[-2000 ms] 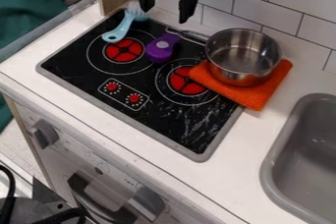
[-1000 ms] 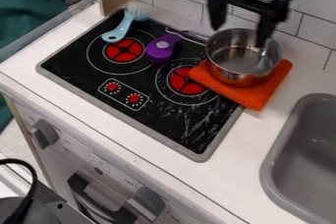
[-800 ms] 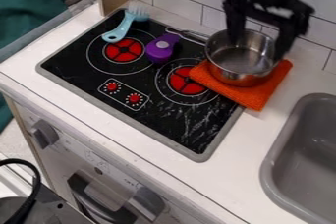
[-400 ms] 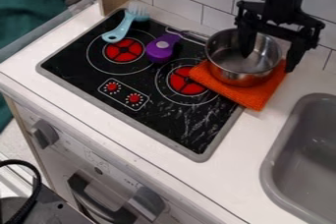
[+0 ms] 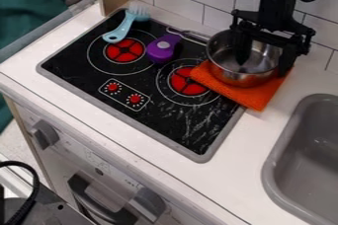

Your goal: Move the silver pot to the bottom left of the stove

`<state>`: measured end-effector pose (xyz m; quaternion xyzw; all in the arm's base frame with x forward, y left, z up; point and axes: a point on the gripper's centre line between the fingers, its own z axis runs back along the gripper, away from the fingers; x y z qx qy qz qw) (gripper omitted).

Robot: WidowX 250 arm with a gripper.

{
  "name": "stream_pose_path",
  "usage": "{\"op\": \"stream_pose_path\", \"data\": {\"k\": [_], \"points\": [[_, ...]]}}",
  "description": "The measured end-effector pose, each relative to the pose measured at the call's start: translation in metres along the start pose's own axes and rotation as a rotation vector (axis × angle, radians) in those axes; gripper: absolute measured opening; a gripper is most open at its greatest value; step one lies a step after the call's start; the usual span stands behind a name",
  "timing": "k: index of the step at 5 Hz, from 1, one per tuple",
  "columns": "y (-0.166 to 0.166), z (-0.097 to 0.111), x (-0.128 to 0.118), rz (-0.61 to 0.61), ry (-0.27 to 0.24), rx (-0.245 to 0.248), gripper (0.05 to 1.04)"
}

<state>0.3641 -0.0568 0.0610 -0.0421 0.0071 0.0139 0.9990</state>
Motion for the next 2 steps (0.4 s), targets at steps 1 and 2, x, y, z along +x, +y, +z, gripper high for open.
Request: {"op": "stream_pose_path", "data": {"k": [1,2], "points": [[-0.0019,-0.0023,0.0006,-0.037,0.006,-0.012,0.558],[-0.0016,-0.0005,0.0009,-0.058,0.008,-0.012,0.278]]}}
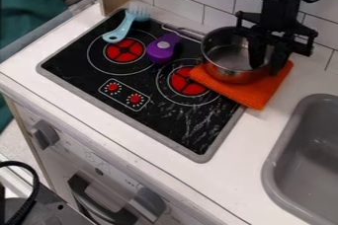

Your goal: Move the silver pot to the bottom left of the stove

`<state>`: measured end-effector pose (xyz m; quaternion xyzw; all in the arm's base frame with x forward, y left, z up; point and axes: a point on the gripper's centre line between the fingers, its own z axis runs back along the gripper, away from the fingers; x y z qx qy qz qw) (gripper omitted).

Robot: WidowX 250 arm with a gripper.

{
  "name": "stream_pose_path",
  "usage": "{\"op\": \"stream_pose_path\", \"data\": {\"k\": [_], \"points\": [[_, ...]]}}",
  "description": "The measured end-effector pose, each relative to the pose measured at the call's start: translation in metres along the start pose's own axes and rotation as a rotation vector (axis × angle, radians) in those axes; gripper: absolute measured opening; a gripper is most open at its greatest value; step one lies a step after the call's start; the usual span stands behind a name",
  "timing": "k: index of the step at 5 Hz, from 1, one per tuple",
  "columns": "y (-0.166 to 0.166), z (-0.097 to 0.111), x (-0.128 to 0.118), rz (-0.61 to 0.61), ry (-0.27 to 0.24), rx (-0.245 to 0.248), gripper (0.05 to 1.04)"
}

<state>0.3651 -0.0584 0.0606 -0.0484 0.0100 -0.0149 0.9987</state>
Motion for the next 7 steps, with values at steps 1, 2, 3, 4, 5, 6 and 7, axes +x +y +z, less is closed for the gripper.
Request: {"op": "stream_pose_path", "data": {"k": [1,2,3,4,5,6,7], "points": [[-0.001,0.000,-0.001,-0.019,0.008,-0.003,0.107],[0.001,0.004,-0.003,-0.030,0.009,0.018,0.062],[-0.007,0.036,-0.005,-0.069,-0.082,0.037,0.055],[-0.009,0.061,-0.014,-0.047,-0.149,0.072,0.054],[-0.006,0.089,-0.026,-0.027,-0.221,0.082,0.054],[0.013,0.106,-0.040,0.005,-0.251,0.105,0.054],[0.053,0.105,-0.064,0.064,-0.227,0.141,0.054]]}}
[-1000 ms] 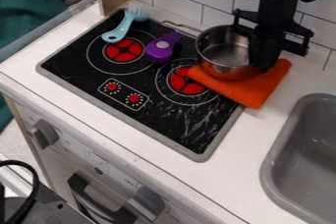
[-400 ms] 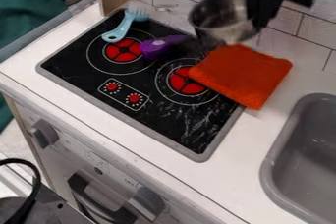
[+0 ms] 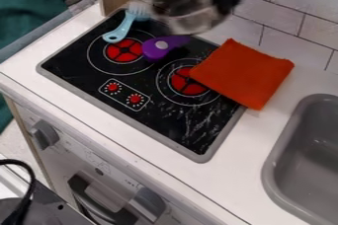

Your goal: Move the silver pot to the bottom left of the stove

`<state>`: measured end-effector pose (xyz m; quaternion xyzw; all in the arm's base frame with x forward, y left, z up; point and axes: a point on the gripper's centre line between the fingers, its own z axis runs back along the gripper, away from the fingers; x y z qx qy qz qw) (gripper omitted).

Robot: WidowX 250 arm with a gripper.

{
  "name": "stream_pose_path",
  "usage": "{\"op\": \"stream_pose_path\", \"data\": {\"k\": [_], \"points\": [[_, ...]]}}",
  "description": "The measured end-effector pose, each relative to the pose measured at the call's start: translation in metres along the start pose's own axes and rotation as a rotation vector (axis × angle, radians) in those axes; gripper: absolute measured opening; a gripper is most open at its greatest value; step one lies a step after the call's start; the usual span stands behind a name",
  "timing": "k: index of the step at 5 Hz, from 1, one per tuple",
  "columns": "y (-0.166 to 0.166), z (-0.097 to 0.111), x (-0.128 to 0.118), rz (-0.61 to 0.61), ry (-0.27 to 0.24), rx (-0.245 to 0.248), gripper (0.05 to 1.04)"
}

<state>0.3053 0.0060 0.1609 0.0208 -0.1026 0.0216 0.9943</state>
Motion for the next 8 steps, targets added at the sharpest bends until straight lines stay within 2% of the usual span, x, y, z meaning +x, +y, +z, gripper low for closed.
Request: {"op": "stream_pose_path", "data": {"k": [1,2,3,4,6,7,8], "points": [[0.032,-0.017,-0.024,0.026,0.068,0.020,0.054],[0.063,-0.031,-0.038,0.039,0.094,0.021,0.054],[0.094,-0.051,-0.052,0.060,0.149,0.022,0.054],[0.114,-0.075,-0.066,0.057,0.215,0.003,0.054],[0.110,-0.077,-0.074,-0.034,0.230,-0.004,0.072],[0.106,-0.076,-0.077,-0.030,0.251,0.003,0.219],[0.103,-0.066,-0.076,-0.004,0.229,0.009,0.476]]}}
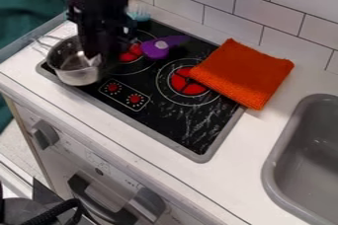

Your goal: Move the silver pot to the bottom left of the stove

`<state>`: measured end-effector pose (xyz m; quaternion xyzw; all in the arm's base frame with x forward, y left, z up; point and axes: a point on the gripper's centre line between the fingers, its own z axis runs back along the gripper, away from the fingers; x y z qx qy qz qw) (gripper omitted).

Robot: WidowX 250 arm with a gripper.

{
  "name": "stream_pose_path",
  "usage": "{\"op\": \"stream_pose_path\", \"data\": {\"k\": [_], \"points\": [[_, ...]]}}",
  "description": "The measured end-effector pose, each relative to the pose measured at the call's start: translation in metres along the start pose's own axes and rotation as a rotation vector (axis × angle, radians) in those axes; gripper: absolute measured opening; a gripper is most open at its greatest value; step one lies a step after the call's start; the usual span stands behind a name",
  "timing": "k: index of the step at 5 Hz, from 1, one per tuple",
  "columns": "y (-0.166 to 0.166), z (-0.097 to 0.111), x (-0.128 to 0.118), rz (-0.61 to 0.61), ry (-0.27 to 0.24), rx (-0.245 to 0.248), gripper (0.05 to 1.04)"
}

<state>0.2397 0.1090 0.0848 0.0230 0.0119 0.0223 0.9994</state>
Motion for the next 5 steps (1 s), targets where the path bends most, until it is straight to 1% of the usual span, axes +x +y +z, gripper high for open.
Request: {"op": "stream_pose_path", "data": {"k": [1,2,3,4,5], "points": [[-0.008,0.004,0.000,0.045,0.002,-0.034,0.796],[-0.027,0.031,0.015,0.076,-0.075,-0.059,1.011],[-0.047,0.043,0.027,0.058,-0.111,-0.081,1.008],[-0.058,0.046,0.032,0.043,-0.120,-0.081,1.005],[-0.061,0.049,0.035,0.041,-0.132,-0.074,1.005]]}}
